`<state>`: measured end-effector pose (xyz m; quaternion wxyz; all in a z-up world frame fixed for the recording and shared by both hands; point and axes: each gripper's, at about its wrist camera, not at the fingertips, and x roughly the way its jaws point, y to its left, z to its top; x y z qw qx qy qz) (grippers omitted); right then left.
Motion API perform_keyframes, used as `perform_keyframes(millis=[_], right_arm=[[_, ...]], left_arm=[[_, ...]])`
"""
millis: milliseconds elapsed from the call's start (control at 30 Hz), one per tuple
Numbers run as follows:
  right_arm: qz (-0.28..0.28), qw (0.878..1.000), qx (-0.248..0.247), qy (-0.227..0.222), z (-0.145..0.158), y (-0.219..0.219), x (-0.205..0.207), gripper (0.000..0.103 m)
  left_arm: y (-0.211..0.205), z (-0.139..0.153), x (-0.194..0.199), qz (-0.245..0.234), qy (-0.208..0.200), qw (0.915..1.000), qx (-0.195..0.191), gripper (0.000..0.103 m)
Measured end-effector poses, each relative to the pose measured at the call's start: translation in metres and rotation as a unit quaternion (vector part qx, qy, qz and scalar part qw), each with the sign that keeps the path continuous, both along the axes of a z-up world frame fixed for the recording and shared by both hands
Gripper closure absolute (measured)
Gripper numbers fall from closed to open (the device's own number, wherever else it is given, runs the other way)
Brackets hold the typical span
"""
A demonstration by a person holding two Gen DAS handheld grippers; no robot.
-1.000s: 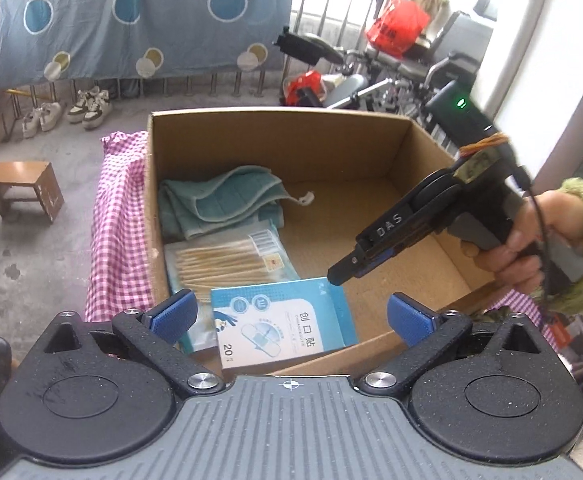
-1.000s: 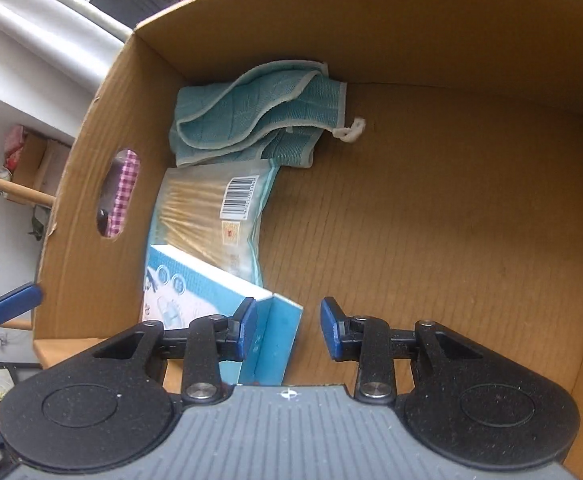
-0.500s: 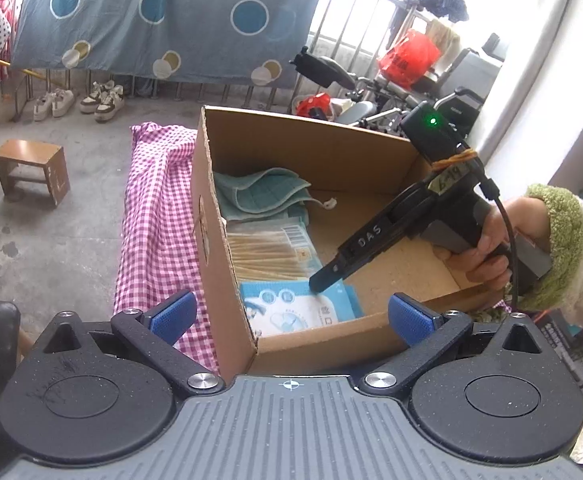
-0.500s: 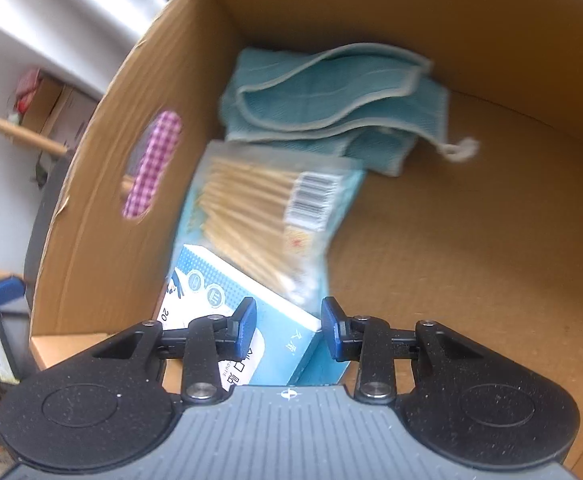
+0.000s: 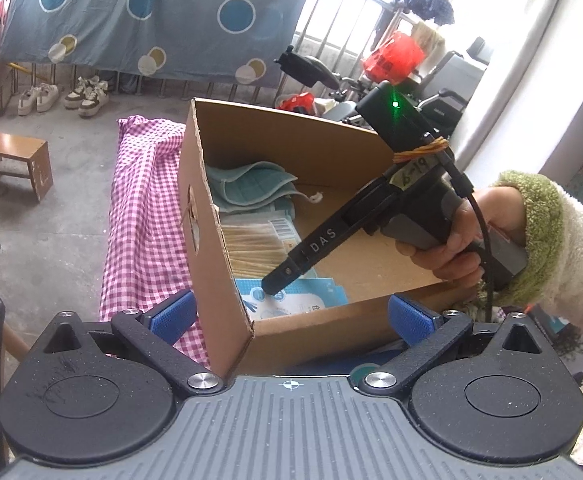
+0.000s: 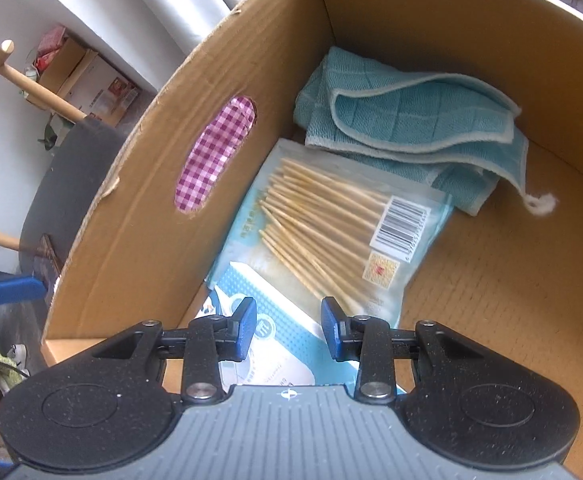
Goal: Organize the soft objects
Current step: 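Open the right gripper and withdraw it from the cardboard box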
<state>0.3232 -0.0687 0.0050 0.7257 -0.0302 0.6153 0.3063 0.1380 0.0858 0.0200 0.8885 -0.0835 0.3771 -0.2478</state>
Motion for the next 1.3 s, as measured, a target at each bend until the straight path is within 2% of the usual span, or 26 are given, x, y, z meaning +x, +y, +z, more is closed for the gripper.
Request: perform_keyframes(millis=[333, 433, 533, 600, 667, 800, 967, 1033, 1133, 1300], right_arm=[[0.031, 0.999, 0.029, 0.014, -0.005, 0.039, 0.004, 0.065], [-0.001, 0.999, 0.04, 0.004, 0.006, 0.028, 0.005, 0.065], [-0.062, 0.997, 0.047, -0.003, 0.022, -0.005, 0.001, 0.064], [-0.102, 0.994, 0.042, 0.003, 0.027, -0.03, -0.005, 0.06], [-0.123, 0.992, 0.034, 0.014, 0.025, -0.048, -0.012, 0.06], [-0.142, 0.988, 0.013, 0.061, 0.001, -0.063, -0.018, 0.06], [-0.127, 0.987, 0.017, 0.101, -0.022, -0.045, -0.015, 0.059], [-0.114, 0.988, 0.026, 0.097, -0.019, -0.036, -0.014, 0.059], [-0.095, 0.992, 0.015, 0.086, -0.016, -0.024, -0.015, 0.056], [-0.104, 0.992, 0.008, 0.068, -0.01, -0.022, -0.021, 0.056]], left_arm=[[0.01, -0.002, -0.004, 0.005, 0.0, 0.9999, -0.012, 0.001], [0.011, -0.003, -0.005, 0.006, 0.0, 0.9999, -0.016, 0.001], [0.012, -0.004, -0.005, 0.008, 0.001, 0.9997, -0.021, 0.001], [0.015, -0.006, -0.006, 0.008, 0.001, 0.9997, -0.025, 0.001], [0.017, -0.009, -0.004, 0.007, 0.004, 0.9996, -0.026, 0.001], [0.017, -0.011, -0.001, 0.004, 0.012, 0.9996, -0.027, 0.001], [0.014, -0.008, -0.003, 0.002, 0.005, 0.9997, -0.024, 0.001], [0.013, -0.008, -0.004, 0.004, 0.005, 0.9997, -0.022, 0.001], [0.014, -0.009, -0.005, 0.007, 0.005, 0.9997, -0.021, 0.001], [0.017, -0.009, -0.006, 0.015, 0.007, 0.9996, -0.022, 0.001]])
